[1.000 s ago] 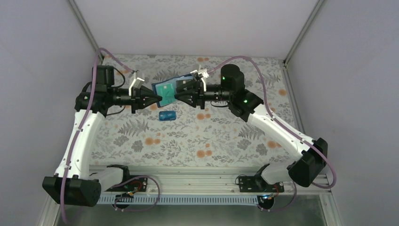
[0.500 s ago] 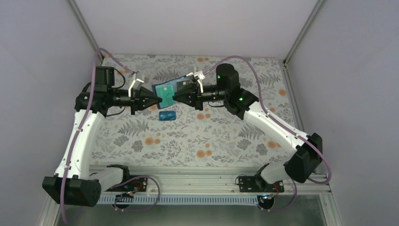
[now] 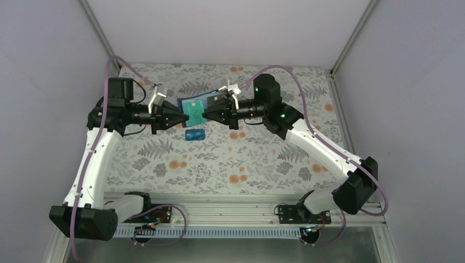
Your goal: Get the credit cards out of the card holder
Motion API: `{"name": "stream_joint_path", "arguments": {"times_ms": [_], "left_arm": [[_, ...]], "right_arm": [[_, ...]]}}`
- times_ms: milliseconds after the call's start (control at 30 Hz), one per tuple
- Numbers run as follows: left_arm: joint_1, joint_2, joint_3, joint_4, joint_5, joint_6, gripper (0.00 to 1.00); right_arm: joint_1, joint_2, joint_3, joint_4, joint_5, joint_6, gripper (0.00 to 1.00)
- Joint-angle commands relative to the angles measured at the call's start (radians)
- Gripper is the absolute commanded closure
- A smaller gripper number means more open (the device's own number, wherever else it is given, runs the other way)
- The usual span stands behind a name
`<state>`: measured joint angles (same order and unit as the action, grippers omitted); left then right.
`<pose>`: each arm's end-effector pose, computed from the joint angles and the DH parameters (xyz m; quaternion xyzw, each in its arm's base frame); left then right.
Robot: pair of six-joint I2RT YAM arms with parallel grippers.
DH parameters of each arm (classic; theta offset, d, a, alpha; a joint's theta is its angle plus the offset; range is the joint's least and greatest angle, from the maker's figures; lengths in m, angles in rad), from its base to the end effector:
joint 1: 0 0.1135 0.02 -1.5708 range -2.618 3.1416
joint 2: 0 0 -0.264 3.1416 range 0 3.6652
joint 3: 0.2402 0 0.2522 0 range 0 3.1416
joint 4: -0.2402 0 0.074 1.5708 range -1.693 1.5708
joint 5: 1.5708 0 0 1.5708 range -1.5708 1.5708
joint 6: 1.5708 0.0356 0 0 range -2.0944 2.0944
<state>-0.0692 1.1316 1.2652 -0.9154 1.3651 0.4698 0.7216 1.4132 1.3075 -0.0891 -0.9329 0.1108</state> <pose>0.1973 -0.0486 0.3873 0.4244 0.6260 -0.5113 0.4081 0.2228 0.2341 0.3896 -0.4798 0.5722 0.5471 0.3783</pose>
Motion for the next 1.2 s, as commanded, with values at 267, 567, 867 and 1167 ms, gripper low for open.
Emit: {"name": "stream_joint_path", "arguments": {"times_ms": [267, 567, 867, 1167], "left_arm": [[0.0, -0.018, 0.016, -0.011, 0.078, 0.058, 0.85], [0.0, -0.017, 0.024, -0.024, 0.077, 0.072, 0.98], [0.0, -0.018, 0.034, -0.06, 0.094, 0.122, 0.98], [0.0, -0.02, 0.042, -0.088, 0.103, 0.154, 0.98]], "right_arm": [[0.001, -0.041, 0.017, -0.033, 0.006, -0.049, 0.96], [-0.006, -0.052, 0.016, -0.051, 0.005, -0.054, 0.86], [-0.012, -0.054, 0.019, -0.032, 0.067, -0.025, 0.84], [-0.014, -0.046, 0.023, -0.025, 0.105, -0.014, 0.85]]}}
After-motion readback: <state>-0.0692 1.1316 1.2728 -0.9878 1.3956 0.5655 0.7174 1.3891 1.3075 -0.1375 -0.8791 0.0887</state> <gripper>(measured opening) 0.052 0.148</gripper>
